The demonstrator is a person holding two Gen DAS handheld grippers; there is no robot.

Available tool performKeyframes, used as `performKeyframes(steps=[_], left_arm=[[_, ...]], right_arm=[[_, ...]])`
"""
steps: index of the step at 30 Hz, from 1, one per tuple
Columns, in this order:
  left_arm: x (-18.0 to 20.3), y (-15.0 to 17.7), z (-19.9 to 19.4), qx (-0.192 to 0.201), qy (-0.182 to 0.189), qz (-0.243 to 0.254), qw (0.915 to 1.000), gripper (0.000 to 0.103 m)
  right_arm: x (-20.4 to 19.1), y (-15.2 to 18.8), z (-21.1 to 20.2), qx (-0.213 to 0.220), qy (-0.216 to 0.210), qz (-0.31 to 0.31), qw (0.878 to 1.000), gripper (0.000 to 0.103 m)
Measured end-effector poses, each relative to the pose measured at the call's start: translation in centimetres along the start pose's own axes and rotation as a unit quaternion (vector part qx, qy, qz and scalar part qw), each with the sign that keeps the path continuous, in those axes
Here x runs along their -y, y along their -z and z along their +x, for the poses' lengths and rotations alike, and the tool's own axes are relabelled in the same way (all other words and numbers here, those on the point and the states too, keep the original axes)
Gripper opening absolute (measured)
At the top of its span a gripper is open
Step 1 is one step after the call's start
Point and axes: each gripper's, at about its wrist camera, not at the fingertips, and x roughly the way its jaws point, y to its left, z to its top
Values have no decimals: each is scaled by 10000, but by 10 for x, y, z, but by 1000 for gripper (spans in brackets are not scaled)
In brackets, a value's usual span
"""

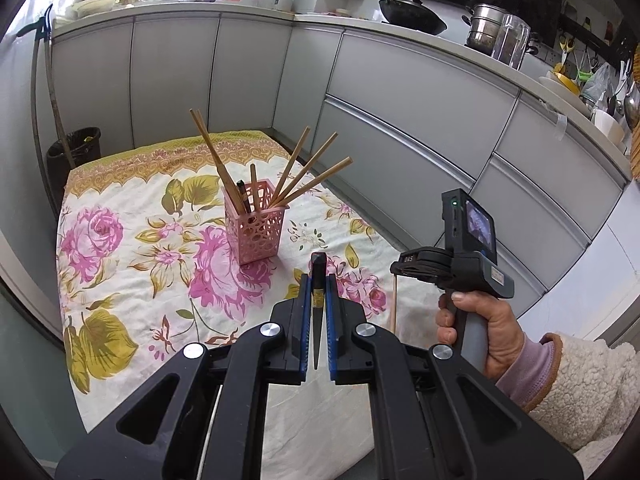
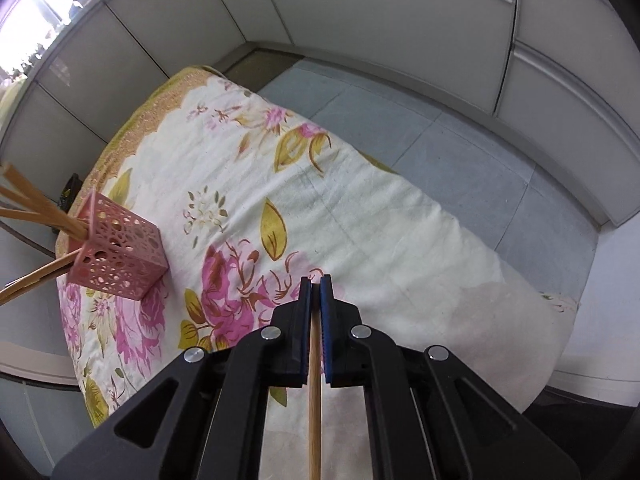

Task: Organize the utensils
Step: 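Drop the black chopstick into the cup with the left tool while the right tool carries its wooden chopstick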

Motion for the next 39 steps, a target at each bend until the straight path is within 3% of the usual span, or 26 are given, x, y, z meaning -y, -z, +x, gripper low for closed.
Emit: performKeyframes(steps=[7,14,19,25,28,31,39], left_arm=[[12,-7,-20,389,34,20,9992,6],[29,-23,-36,681,-42,111,9976,6],[39,-58,-54,1166,-228,158,9928,6],[36,-114,-62,1998,-622,-45,9779,6],[36,-136,-49,2210,-779,-164,9720,6],[34,-152,-23,2316,-1177,-191,9655,6],[15,-151,69,1915,-1859,-436,9627,6]], right_arm=[[-6,10,-82,947,-433,-663,9924,4],[-4,3,-152,1529,-911,-924,9797,4],[-15,-16,-202,2096,-1303,-1088,9629,4],[-26,-44,-247,2678,-1703,-1098,9419,4],[-26,-58,-253,2834,-1837,-1043,9355,4],[-27,-69,-253,2893,-1884,-1029,9329,5],[-20,-78,-222,2768,-1710,-1195,9380,5]])
